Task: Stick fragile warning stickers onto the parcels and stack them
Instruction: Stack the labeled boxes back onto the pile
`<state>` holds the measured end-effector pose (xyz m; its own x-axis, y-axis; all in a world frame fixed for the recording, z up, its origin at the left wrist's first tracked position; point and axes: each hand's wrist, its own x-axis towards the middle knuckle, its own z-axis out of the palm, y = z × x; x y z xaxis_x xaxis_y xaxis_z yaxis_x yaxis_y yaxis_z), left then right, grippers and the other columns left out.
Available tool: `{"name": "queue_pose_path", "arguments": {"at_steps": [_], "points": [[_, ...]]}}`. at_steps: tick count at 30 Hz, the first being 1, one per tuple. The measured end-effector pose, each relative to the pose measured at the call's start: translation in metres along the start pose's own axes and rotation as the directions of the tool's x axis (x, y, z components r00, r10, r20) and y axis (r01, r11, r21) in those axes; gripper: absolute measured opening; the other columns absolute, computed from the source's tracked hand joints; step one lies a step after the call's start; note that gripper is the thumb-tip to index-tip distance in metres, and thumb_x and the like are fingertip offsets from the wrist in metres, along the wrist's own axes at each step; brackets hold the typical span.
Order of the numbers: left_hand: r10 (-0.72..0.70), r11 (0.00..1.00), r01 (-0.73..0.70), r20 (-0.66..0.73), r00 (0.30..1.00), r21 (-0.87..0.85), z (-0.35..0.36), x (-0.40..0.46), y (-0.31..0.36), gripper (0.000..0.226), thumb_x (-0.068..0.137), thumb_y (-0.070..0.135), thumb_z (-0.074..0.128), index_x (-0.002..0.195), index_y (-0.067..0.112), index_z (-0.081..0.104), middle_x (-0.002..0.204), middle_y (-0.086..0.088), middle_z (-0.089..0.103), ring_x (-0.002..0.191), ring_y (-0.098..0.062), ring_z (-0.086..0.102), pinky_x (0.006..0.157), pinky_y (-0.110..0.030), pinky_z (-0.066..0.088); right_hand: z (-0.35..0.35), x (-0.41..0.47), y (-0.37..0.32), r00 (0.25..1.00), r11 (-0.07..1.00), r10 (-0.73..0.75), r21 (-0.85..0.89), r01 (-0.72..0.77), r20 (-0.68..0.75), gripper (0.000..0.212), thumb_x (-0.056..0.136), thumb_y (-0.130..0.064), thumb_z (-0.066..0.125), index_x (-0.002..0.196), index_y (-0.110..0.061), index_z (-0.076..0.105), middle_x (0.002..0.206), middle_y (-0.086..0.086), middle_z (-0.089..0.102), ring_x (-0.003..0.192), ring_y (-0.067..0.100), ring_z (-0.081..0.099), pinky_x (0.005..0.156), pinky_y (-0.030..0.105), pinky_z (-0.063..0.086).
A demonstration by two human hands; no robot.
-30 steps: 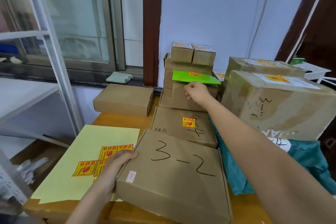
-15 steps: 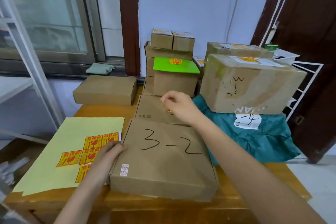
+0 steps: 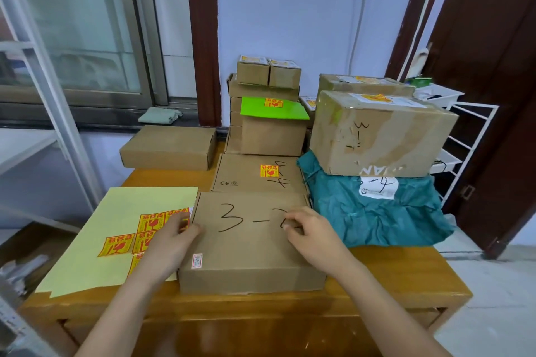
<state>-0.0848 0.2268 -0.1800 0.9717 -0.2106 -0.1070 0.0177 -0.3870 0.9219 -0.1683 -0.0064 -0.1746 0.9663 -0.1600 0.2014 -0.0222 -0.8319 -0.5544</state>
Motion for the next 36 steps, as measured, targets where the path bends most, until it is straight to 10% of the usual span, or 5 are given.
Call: {"name": "queue_pose_path", "arguments": {"at_steps": [8, 17, 24, 36], "points": [[0.178, 0.823, -0.216, 0.123, 0.976, 0.525, 0.021, -0.005, 0.004, 0.069, 0.091, 0.054, 0.048, 0.149, 0.029, 0.022, 0.160, -0.001, 0.002, 0.146, -0.023, 0.010, 0.115, -0.037, 0.021, 0.021, -0.007, -0.008, 0.989, 0.956, 0.002, -0.291, -0.045, -0.149, 0.042, 0.093, -0.016, 0.042, 0.132, -0.006, 0.053, 0.141, 0.003, 0.048, 0.129, 0.015, 0.042, 0.106, 0.023, 0.034], [0.243, 0.949, -0.254, 0.084, 0.967, 0.185, 0.007, 0.006, 0.001, 0.051, 0.091, 0.040, 0.057, 0.137, 0.023, 0.045, 0.142, 0.002, 0.043, 0.131, -0.019, 0.040, 0.104, -0.036, 0.040, 0.021, 0.010, -0.026, 0.998, 0.923, 0.031, -0.382, -0.050, -0.057, 0.030, 0.093, -0.017, 0.041, 0.115, -0.004, 0.058, 0.125, 0.009, 0.053, 0.112, 0.024, 0.048, 0.097, 0.032, 0.042], [0.258, 0.885, -0.104, -0.292, 0.921, 0.454, -0.056, 0.022, -0.036, 0.040, 0.092, 0.021, 0.058, 0.129, 0.006, 0.054, 0.136, -0.013, 0.052, 0.128, -0.031, 0.043, 0.105, -0.046, 0.035, 0.044, 0.021, -0.094, 0.982, 0.983, -0.163, -0.070, 0.171, 0.098, 0.035, 0.097, -0.022, 0.044, 0.129, -0.008, 0.052, 0.130, 0.005, 0.050, 0.118, 0.021, 0.048, 0.097, 0.037, 0.047], [0.182, 0.748, -0.067, -0.107, 0.978, 0.660, -0.103, 0.047, -0.094, 0.032, 0.098, 0.024, 0.042, 0.125, 0.033, 0.058, 0.142, 0.000, 0.047, 0.131, -0.026, 0.033, 0.110, -0.041, 0.024, 0.101, 0.078, -0.138, 0.947, 0.974, -0.220, 0.000, 0.226, 0.233, 0.035, 0.097, -0.023, 0.044, 0.125, -0.007, 0.057, 0.126, 0.011, 0.054, 0.115, 0.027, 0.051, 0.091, 0.046, 0.049]]}}
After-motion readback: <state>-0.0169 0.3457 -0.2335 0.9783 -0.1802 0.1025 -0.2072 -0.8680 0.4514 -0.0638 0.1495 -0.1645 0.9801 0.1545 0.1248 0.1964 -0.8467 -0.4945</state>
